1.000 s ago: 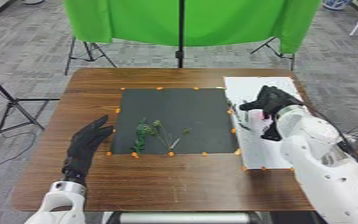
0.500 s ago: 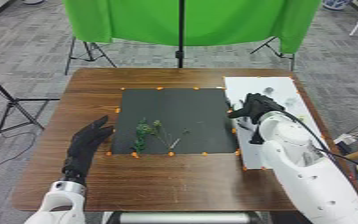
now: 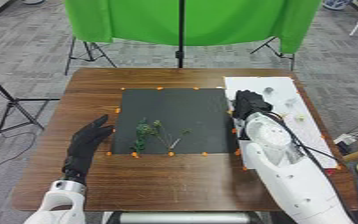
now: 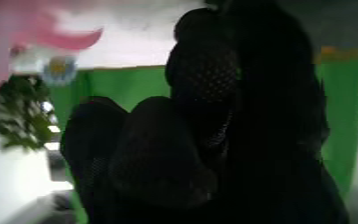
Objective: Arrange flowers
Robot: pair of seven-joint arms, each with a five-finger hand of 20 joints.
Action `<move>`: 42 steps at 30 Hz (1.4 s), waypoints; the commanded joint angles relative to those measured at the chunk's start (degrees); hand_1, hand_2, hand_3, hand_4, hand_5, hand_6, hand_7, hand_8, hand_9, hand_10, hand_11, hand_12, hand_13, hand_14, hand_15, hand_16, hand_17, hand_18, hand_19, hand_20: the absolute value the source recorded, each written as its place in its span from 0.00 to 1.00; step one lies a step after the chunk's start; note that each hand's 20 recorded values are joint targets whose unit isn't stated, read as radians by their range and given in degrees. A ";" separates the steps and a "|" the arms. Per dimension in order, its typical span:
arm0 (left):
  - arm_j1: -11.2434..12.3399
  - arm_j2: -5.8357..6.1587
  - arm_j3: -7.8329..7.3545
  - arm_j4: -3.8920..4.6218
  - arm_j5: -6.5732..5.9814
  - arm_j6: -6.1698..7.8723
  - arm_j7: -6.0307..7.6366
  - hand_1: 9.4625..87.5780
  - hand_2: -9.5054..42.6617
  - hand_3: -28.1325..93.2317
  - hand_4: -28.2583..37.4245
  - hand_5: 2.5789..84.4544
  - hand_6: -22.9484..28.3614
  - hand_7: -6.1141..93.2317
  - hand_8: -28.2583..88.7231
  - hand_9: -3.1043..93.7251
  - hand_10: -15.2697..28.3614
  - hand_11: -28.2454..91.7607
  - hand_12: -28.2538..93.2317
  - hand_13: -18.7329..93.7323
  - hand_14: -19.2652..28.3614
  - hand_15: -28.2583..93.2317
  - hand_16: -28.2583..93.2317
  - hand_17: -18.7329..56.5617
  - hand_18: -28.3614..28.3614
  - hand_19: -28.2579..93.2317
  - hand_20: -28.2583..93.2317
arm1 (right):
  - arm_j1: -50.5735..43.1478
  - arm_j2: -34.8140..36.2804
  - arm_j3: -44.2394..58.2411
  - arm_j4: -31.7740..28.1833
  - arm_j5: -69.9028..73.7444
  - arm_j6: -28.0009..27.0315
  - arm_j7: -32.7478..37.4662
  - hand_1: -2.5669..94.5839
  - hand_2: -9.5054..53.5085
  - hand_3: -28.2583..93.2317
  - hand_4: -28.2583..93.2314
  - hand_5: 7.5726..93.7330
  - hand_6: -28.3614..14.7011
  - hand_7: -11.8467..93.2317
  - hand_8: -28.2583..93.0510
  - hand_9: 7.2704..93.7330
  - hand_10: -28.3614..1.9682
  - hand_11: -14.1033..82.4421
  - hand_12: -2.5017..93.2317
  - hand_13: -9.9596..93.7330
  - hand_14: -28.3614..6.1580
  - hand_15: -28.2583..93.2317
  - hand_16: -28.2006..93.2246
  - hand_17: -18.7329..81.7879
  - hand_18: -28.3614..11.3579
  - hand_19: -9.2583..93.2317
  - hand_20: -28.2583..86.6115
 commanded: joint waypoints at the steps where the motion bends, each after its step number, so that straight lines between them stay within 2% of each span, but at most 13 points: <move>1: 0.90 -0.48 -0.15 -0.07 -0.11 -0.31 -0.61 0.14 0.15 0.78 0.02 0.48 0.51 0.14 0.19 0.51 0.65 0.36 0.34 0.48 0.73 0.31 0.25 0.34 0.72 0.28 0.41 | -3.61 3.00 0.76 -0.70 2.49 7.23 -0.07 0.61 0.00 0.69 0.25 0.83 0.62 0.40 0.51 0.95 0.61 0.67 0.32 1.00 0.78 0.80 0.47 0.92 0.45 1.00 0.80; 8: 0.86 -0.42 -0.06 -0.12 -0.22 -0.27 -0.65 0.15 0.15 0.78 0.02 0.48 0.52 0.14 0.19 0.51 0.65 0.36 0.34 0.48 0.73 0.31 0.25 0.34 0.72 0.28 0.41 | -4.59 5.55 1.29 -11.07 7.78 13.60 -0.61 0.59 0.00 0.71 0.27 0.82 0.61 0.44 0.51 0.95 0.62 0.69 0.32 1.00 0.78 0.81 0.47 0.93 0.46 1.00 0.82; 15: 0.32 -0.34 0.16 0.10 -0.06 -0.87 -0.86 0.15 0.14 0.78 0.02 0.48 0.52 0.14 0.19 0.51 0.65 0.36 0.34 0.48 0.72 0.31 0.25 0.34 0.72 0.28 0.40 | -8.22 4.54 -1.50 -18.70 12.41 11.32 -0.90 0.59 0.00 0.71 0.28 0.83 0.60 0.45 0.50 0.96 0.62 0.69 0.32 1.00 0.78 0.82 0.47 0.93 0.46 1.00 0.83; 21: 0.70 -0.32 0.00 -0.04 0.08 -1.42 -0.89 0.15 0.14 0.78 0.03 0.48 0.52 0.14 0.19 0.51 0.65 0.36 0.34 0.48 0.72 0.31 0.25 0.34 0.72 0.28 0.40 | -11.45 0.64 -3.41 -18.23 11.80 10.59 0.22 0.59 0.00 0.71 0.28 0.83 0.60 0.45 0.49 0.96 0.62 0.69 0.31 1.00 0.79 0.82 0.46 0.93 0.46 1.00 0.83; 26: 1.07 -0.44 -0.12 -0.19 -0.02 -1.26 -1.03 0.15 0.15 0.78 0.03 0.48 0.52 0.14 0.19 0.50 0.65 0.36 0.34 0.48 0.72 0.31 0.25 0.35 0.72 0.28 0.40 | -14.05 -1.45 -4.25 -17.04 10.37 10.11 0.91 0.59 0.00 0.71 0.28 0.83 0.60 0.45 0.49 0.97 0.62 0.69 0.31 1.00 0.79 0.82 0.46 0.93 0.46 1.00 0.83; 33: 0.89 -0.43 -0.11 -0.04 0.00 -1.43 -1.21 0.16 0.15 0.77 0.03 0.47 0.52 0.14 0.19 0.50 0.65 0.36 0.33 0.48 0.72 0.31 0.25 0.34 0.71 0.28 0.40 | -15.40 -1.66 -3.66 -17.40 11.04 6.19 2.29 0.59 0.00 0.71 0.27 0.82 0.60 0.47 0.47 0.96 0.62 0.69 0.31 1.00 0.80 0.82 0.46 0.93 0.47 1.00 0.83; 37: 0.92 -0.53 -0.15 -0.03 0.05 -1.83 -1.33 0.15 0.15 0.77 0.04 0.47 0.52 0.14 0.19 0.50 0.65 0.36 0.33 0.48 0.72 0.31 0.25 0.34 0.72 0.28 0.41 | -15.51 -1.46 -3.21 -17.17 10.90 5.91 1.80 0.58 0.00 0.70 0.26 0.81 0.60 0.49 0.46 0.96 0.62 0.68 0.32 1.00 0.80 0.82 0.46 0.93 0.48 1.00 0.83; 42: 0.77 -0.43 -0.13 0.00 0.10 -2.07 -1.42 0.15 0.15 0.77 0.04 0.47 0.51 0.14 0.19 0.50 0.65 0.36 0.33 0.47 0.72 0.31 0.25 0.34 0.72 0.28 0.41 | -15.68 -1.27 -1.57 -17.71 9.93 4.31 1.44 0.59 0.00 0.61 0.25 0.79 0.60 0.49 0.44 0.95 0.61 0.68 0.31 1.00 0.79 0.80 0.47 0.92 0.48 1.00 0.82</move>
